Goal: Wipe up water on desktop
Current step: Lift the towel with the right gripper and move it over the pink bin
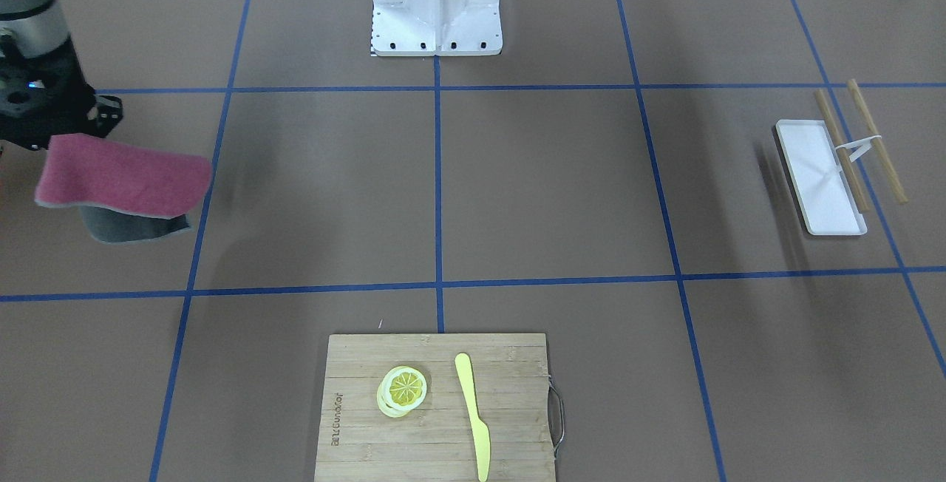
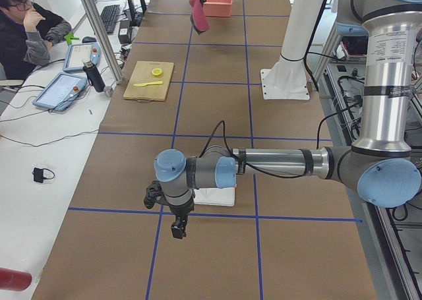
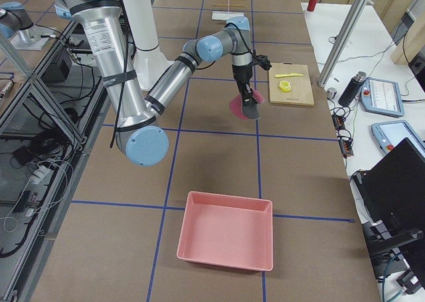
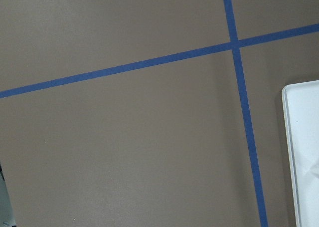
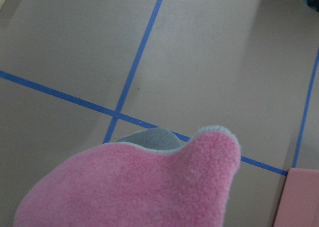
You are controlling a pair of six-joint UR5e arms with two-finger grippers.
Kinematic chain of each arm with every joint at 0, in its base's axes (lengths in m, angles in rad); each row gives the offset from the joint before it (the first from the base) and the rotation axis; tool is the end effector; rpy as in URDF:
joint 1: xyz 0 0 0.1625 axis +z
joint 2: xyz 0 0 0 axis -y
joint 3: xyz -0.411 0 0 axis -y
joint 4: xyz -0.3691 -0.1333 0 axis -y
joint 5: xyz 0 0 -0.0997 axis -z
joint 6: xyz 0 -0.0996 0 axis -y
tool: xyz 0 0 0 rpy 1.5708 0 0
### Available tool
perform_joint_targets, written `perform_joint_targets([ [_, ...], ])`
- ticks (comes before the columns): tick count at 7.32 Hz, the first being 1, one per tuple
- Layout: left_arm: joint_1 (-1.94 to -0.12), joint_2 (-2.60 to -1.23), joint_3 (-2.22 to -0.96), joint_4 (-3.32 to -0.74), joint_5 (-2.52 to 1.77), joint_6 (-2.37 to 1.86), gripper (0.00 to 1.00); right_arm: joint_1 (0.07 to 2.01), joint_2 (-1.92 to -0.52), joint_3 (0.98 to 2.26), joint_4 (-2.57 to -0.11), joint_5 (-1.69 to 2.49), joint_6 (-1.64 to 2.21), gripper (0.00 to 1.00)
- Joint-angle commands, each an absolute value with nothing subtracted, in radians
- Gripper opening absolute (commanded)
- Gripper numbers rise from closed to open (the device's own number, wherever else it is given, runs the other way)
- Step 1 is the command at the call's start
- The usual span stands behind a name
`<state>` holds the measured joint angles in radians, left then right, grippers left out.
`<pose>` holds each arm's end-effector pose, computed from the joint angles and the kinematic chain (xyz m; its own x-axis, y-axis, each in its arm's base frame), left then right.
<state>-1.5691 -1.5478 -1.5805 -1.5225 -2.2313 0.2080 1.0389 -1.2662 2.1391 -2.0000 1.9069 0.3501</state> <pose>-0.0714 -0.4544 0.6629 0.7724 0.1705 -0.6119 -0.1647 0.9841 0.0662 -0.1624 -0.4740 0.3139 0.8539 -0.2974 0.4270 0.1758 0.9372 0.3011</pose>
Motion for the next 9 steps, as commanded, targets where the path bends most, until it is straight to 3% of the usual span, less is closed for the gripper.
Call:
perform_joint_targets([
  [1, -1.574, -1.508, -1.610, -1.540, -2.395, 0.046, 0.98, 1.315, -1.343, 2.108, -2.006, 2.127, 0.064, 0.00],
  [5, -1.583, -1.460, -1.644, -1.623, -2.410, -0.006, 0.98, 1.584, -1.458, 2.028, -2.006, 2.138, -0.148, 0.00],
  [9, -1.582, -1.460, -1.640, -1.623, -2.407, -0.006, 0.98, 1.741, -1.596, 1.830, -1.892, 2.152, -0.316, 0.00],
])
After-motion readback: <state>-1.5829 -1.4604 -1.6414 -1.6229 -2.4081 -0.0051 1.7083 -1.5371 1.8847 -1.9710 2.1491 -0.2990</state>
